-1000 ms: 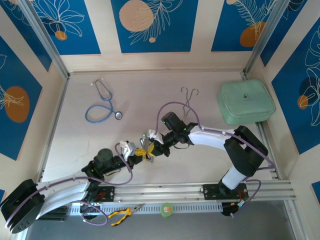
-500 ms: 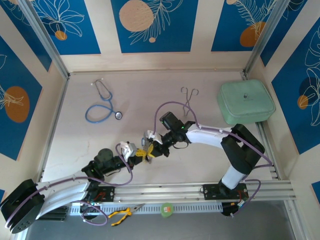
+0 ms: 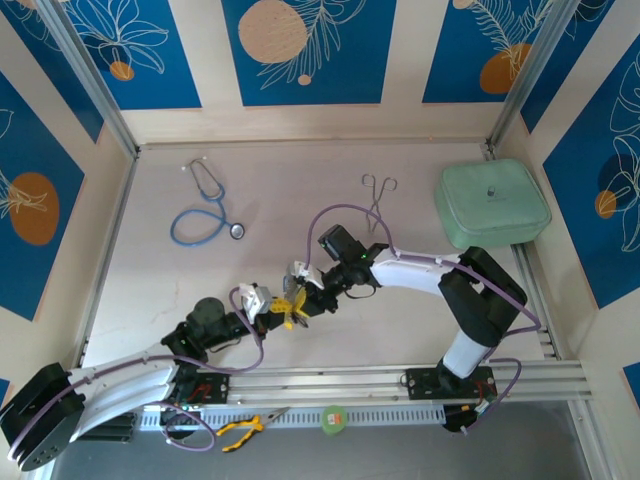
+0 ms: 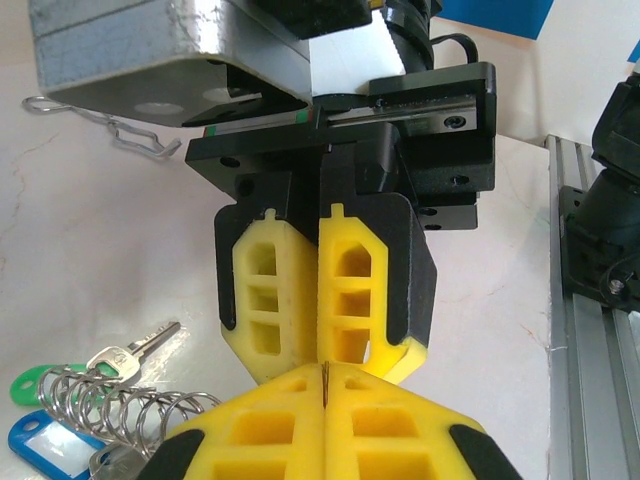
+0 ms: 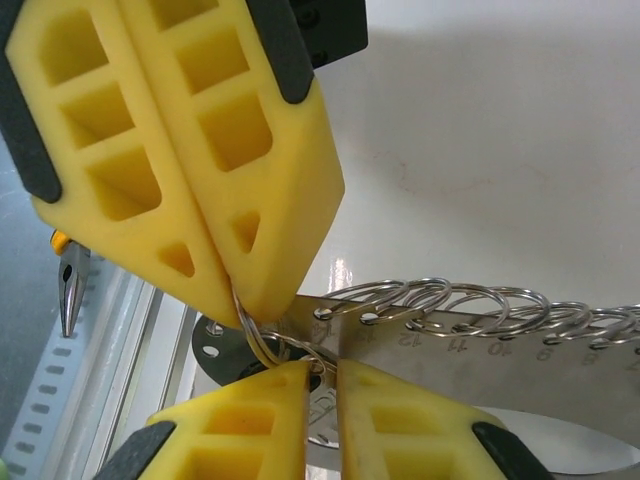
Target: Put the keys on the keyring
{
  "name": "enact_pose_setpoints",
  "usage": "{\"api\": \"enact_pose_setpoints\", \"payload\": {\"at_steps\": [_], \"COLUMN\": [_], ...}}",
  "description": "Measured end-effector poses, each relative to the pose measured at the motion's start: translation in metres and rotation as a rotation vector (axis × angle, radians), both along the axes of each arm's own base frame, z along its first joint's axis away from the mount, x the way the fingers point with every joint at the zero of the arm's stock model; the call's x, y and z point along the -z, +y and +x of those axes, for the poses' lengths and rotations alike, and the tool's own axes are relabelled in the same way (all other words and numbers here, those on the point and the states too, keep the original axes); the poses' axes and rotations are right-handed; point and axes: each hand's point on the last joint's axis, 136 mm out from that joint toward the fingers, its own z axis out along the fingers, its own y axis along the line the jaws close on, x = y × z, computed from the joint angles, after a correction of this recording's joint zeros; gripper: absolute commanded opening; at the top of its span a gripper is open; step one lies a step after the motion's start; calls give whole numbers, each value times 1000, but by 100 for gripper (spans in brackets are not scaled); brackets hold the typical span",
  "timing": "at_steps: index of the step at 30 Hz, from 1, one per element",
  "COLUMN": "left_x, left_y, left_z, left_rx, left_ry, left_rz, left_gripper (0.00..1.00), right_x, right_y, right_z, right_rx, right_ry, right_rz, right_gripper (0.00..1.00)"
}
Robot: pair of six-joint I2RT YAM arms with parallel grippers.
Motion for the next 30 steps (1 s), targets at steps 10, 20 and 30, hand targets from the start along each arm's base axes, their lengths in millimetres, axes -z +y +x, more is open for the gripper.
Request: {"api": "enact_pose_setpoints", "payload": {"at_steps": [10,20,30], "left_x": [-2,-2,-2], "left_y": [0,0,0], "left_z": [0,0,0], "left_rx": [0,0,0], "left_ry": [-5,-5,-5], "left_rz": [-5,-5,-5], "left_gripper": [0,0,0], "right_x": [-6,4,-5], "right_y": [-17,-15,-28], "right_z": [-12,-18,-18], "right_rx": [40,33,71], "right_ry": [-72,-189,-244], "right_rz": [35,3,48], "right_gripper": [34,36,39]}}
